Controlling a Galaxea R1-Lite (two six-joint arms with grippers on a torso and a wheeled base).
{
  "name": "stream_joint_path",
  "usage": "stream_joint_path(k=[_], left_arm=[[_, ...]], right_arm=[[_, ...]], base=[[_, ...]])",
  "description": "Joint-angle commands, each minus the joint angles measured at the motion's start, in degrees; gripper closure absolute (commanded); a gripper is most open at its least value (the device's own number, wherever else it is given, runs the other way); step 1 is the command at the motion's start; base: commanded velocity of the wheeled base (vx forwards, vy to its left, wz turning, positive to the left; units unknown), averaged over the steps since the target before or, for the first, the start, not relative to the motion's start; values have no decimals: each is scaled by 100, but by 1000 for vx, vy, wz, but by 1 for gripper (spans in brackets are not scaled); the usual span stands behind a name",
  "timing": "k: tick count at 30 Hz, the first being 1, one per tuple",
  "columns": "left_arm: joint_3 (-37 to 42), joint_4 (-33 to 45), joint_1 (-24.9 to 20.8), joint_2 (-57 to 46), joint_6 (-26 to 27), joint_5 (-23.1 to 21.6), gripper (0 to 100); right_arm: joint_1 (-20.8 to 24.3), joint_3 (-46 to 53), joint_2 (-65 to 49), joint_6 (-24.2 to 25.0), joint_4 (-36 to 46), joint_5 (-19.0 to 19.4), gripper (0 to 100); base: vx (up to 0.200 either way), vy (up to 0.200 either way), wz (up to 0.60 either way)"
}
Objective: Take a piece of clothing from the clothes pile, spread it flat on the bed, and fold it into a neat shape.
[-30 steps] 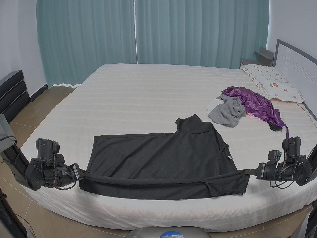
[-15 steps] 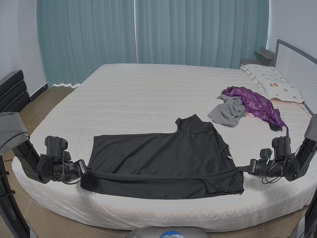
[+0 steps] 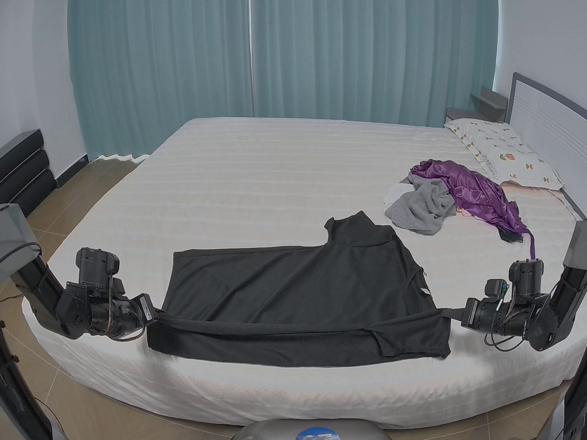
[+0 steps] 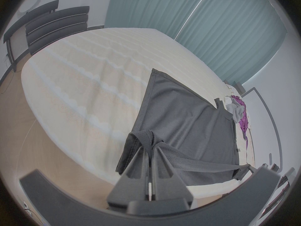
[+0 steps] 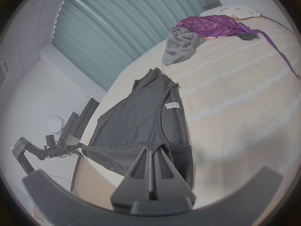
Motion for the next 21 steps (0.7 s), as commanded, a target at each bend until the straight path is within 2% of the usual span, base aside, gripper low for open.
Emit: stream_joint_path(k=[1, 8, 21], left_arm=[[135, 309, -11, -711, 21, 3, 100], [531, 546, -73, -1283, 162, -6, 100], [715, 546, -64, -1274, 197, 3, 100]], right_arm=[[46, 410, -430, 5, -202, 22, 100], [46, 928, -904, -4, -457, 57, 100], [90, 1280, -1098, -4, -466, 57, 100]], base=[[0, 0, 0], [0, 0, 0], [0, 0, 0]])
